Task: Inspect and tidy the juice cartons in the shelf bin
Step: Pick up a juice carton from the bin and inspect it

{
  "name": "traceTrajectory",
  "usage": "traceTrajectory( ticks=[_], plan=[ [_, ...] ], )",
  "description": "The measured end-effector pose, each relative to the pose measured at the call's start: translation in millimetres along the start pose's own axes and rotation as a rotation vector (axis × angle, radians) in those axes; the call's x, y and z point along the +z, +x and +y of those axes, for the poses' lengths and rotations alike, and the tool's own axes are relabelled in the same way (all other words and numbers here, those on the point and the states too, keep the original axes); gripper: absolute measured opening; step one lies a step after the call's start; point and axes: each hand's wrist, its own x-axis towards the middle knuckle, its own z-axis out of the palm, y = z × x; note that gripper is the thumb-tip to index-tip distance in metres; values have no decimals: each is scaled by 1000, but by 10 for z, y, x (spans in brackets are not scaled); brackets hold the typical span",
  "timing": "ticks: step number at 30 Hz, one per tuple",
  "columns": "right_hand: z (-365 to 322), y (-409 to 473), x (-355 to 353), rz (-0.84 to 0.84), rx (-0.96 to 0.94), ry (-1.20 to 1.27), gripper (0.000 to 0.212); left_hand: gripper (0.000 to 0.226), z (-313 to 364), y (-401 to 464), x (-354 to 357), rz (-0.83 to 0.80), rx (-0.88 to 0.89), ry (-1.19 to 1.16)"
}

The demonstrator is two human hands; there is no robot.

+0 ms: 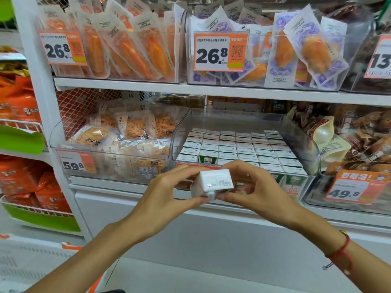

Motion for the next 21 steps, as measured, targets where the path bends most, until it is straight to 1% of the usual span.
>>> traceTrajectory(
  ticks=[3, 5, 8, 12, 13, 15, 18, 21],
  plan=[
    [-12, -9, -20, 28, -26, -40, 35, 54, 15, 16, 20, 32, 63, 46],
    [-12, -8, -22, 47, -34, -46, 35, 56, 12, 24, 28, 41, 73, 51],
    [7, -19, -24, 48, -27, -38, 34, 54, 1, 38, 23, -1, 49, 49],
    [18, -33, -12, 62, -22, -24, 34, 58, -6, 36, 15, -66, 15, 44],
    [20, -36, 0, 72, -16, -14, 34, 58, -4, 35, 18, -74, -10, -2],
    [27, -44, 31, 84, 10, 33, 39, 55, 16, 26, 26, -59, -105, -168],
    [27, -61, 65, 75, 73, 116, 53, 51, 29, 19, 61, 13, -255, -389],
    [20, -62, 77, 45, 89, 56, 52, 39, 36, 16, 107, 40, -350, -557]
  ],
)
